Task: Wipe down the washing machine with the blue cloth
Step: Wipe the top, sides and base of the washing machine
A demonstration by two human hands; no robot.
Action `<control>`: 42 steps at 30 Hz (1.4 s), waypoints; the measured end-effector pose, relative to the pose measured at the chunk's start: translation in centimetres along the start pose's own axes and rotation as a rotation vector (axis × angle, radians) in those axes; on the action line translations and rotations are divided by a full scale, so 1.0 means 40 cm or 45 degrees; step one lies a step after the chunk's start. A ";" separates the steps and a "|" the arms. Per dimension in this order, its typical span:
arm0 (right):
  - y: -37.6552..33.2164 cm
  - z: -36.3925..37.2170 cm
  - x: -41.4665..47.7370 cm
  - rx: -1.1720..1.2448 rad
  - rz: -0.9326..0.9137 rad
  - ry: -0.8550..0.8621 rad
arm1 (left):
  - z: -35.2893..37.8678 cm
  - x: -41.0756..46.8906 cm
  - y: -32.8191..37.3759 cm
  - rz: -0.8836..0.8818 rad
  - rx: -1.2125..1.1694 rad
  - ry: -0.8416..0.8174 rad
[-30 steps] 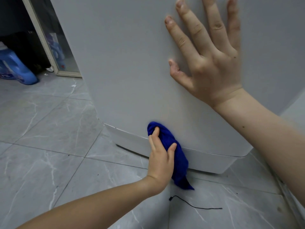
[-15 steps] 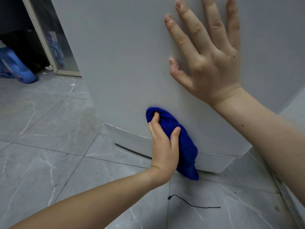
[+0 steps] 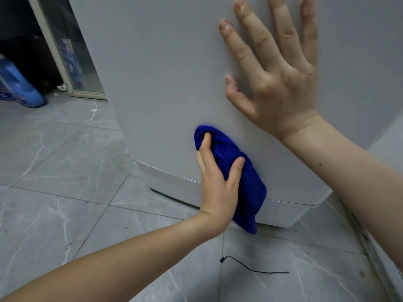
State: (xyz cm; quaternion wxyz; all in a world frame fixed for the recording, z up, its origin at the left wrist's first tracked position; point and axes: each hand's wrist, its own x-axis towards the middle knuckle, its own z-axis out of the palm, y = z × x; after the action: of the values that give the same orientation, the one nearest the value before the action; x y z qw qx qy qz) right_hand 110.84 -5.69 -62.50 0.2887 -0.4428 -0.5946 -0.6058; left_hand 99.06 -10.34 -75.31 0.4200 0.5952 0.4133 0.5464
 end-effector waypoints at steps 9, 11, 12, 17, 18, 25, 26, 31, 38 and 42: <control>0.002 -0.003 0.002 0.006 0.000 -0.005 | -0.037 0.010 -0.010 -0.044 -0.111 0.034; 0.002 -0.002 0.001 0.002 0.003 0.004 | -0.036 0.033 0.019 0.030 -0.133 0.068; 0.001 -0.001 0.002 -0.003 0.003 0.010 | -0.034 0.042 0.028 0.053 -0.148 0.077; -0.001 0.002 0.002 0.003 0.002 0.019 | -0.023 0.017 -0.014 0.018 -0.096 0.010; -0.002 0.001 0.002 0.003 0.002 0.017 | -0.024 0.007 -0.029 -0.004 -0.076 -0.012; 0.001 -0.003 0.002 -0.001 -0.002 -0.005 | -0.037 0.016 -0.020 -0.035 -0.108 -0.029; 0.002 -0.004 0.001 -0.002 -0.004 -0.008 | -0.038 0.028 0.000 0.004 -0.124 -0.016; 0.000 -0.001 0.002 -0.010 -0.010 0.001 | -0.035 0.057 0.049 0.075 -0.211 0.022; 0.003 -0.002 0.002 -0.001 -0.011 -0.001 | -0.026 -0.023 -0.044 -0.217 -0.250 0.003; -0.001 -0.004 0.002 0.003 -0.012 0.002 | -0.026 0.004 -0.008 -0.181 -0.262 0.016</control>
State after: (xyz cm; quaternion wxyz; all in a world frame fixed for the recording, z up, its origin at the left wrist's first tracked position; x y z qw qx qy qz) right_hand 110.75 -5.83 -62.42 0.2870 -0.4392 -0.5971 -0.6068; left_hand 98.01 -10.04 -75.52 0.5140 0.5146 0.3988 0.5586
